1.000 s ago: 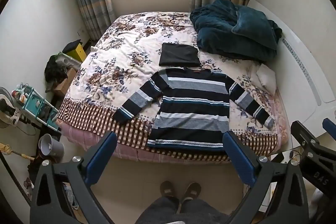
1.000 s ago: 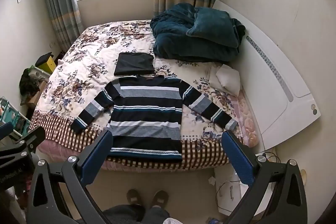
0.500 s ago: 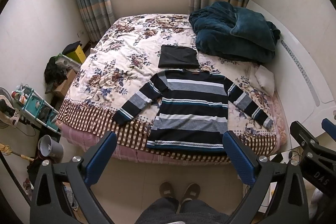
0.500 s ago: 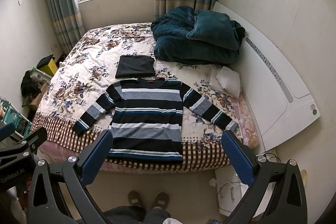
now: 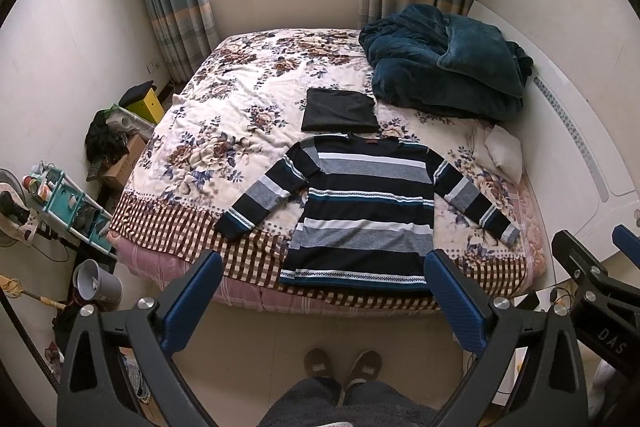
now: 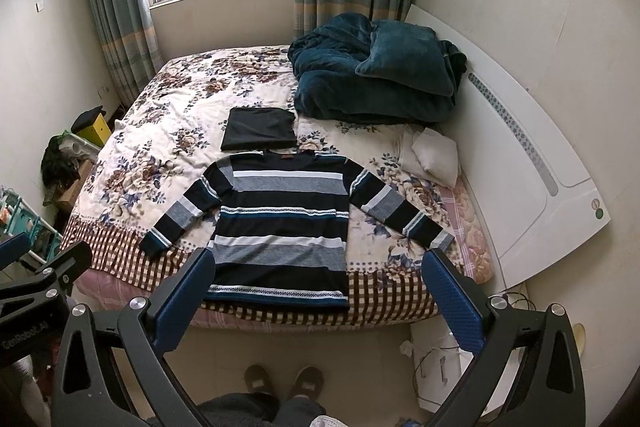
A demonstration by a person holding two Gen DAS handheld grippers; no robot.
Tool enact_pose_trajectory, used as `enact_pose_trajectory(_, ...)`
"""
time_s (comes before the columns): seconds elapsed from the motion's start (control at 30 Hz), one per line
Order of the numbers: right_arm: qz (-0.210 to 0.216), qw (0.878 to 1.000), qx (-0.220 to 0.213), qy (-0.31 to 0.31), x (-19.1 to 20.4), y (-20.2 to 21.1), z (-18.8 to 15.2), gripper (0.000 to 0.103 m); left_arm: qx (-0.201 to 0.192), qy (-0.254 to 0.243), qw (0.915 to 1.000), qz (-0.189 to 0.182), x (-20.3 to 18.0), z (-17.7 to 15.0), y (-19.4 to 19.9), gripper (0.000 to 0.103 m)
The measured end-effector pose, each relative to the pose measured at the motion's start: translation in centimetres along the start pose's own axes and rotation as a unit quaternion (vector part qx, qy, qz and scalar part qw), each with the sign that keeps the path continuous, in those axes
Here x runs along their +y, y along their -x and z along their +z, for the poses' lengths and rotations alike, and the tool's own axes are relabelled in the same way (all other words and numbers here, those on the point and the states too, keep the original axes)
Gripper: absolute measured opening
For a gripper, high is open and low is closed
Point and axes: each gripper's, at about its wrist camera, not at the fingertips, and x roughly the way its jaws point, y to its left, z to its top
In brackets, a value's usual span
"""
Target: Fold small clothes
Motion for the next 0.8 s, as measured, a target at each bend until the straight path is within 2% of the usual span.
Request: enact_pose_trajectory(0.8, 0.003, 1.0, -0.003, -0.001, -0.1, 0.1, -0.1, 0.103, -0.005, 0.0, 1.0, 0.0, -0.5, 0.6, 1.2, 0.103)
